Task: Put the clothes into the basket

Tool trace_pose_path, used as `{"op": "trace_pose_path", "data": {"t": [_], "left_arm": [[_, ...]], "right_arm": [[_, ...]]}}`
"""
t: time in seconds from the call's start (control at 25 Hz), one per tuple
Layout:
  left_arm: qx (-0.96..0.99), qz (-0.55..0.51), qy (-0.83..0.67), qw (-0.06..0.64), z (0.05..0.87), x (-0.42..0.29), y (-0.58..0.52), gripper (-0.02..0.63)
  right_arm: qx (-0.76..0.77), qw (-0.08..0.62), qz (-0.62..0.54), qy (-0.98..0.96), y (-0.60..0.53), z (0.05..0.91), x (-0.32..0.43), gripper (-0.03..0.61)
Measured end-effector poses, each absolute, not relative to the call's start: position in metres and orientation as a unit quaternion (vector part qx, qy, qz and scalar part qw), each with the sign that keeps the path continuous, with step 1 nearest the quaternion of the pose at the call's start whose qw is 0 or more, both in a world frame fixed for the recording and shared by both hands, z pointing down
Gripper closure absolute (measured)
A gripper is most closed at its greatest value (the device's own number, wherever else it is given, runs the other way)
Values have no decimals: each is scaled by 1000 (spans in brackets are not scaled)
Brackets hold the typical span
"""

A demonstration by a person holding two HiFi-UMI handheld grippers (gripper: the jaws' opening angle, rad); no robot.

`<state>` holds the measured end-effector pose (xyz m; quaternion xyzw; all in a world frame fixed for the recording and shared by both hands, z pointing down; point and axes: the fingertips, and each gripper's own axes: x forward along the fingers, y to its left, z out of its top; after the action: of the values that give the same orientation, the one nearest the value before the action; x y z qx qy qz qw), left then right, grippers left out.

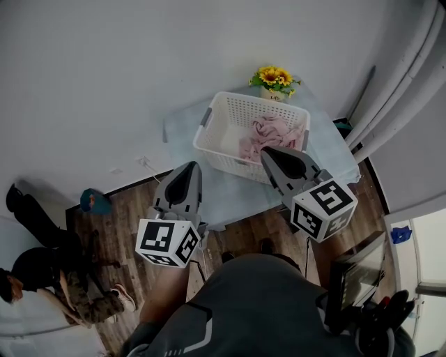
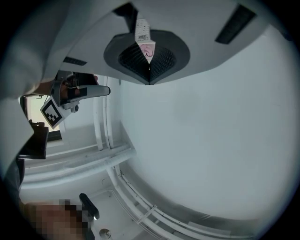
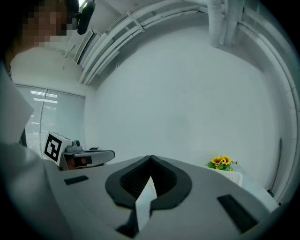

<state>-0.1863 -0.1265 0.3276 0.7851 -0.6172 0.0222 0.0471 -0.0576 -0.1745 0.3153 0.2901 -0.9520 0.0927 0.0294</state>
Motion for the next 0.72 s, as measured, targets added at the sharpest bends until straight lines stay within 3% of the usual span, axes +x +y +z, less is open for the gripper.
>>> {"op": "trace_pose_path", "data": {"t": [0.2,0.72], "left_arm": [[796,10,-602,60,325,-180,-124,605],[809,17,-585,60,325,-176,-127,606]], "right_arm": [[299,46,42,-952,-171,313,-64,565],[303,44,37,-951,-173,309,-66,565]]}}
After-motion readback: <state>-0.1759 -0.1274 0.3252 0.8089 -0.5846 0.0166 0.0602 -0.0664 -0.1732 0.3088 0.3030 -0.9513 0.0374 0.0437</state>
